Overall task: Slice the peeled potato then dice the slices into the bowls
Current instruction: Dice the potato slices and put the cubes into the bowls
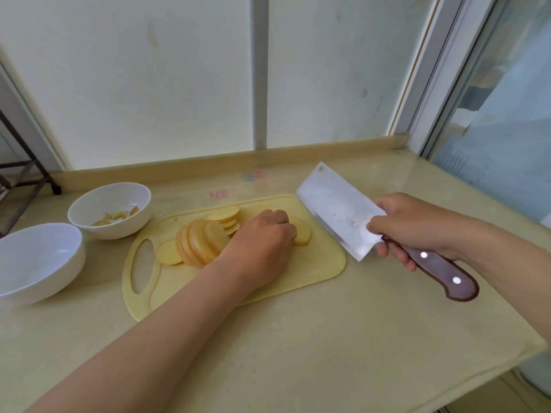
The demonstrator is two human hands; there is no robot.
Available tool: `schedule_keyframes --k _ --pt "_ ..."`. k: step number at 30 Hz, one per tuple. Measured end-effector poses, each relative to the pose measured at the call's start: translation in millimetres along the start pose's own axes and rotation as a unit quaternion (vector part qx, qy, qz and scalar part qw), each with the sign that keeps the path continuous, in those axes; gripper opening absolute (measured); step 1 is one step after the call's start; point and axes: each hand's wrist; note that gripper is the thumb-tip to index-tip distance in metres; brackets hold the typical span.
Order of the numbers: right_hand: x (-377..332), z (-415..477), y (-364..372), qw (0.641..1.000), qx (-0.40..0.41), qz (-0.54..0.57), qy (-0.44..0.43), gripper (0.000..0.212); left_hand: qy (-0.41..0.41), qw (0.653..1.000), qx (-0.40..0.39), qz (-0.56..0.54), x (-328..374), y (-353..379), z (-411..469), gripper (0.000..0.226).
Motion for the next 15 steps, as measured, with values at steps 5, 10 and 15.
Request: schedule_keyframes --k 5,10,15 --pt "18.2 14.2 3.3 0.996 -0.032 0.083 0.025 0.019 -0.058 0.998 -0.021 -0.023 7.3 -5.4 1.0 0.021" --pt "17.0 20.9 6.1 0.992 -0.071 0.102 0.027 0.018 -0.111 0.986 -0.111 -0.052 9.0 -9.1 5.5 0.052" --pt "10.9 24.5 9.3 0.991 -0.092 0.1 0.022 0.012 -0.12 0.975 -0.177 -0.057 7.5 -9.8 7.5 0.043"
Point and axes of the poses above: each hand's wrist, its own z-axis towards the middle knuckle, its own y-axis out of the palm, x = y × z, and after that the axes turned 7 degrees about -x, right-handed
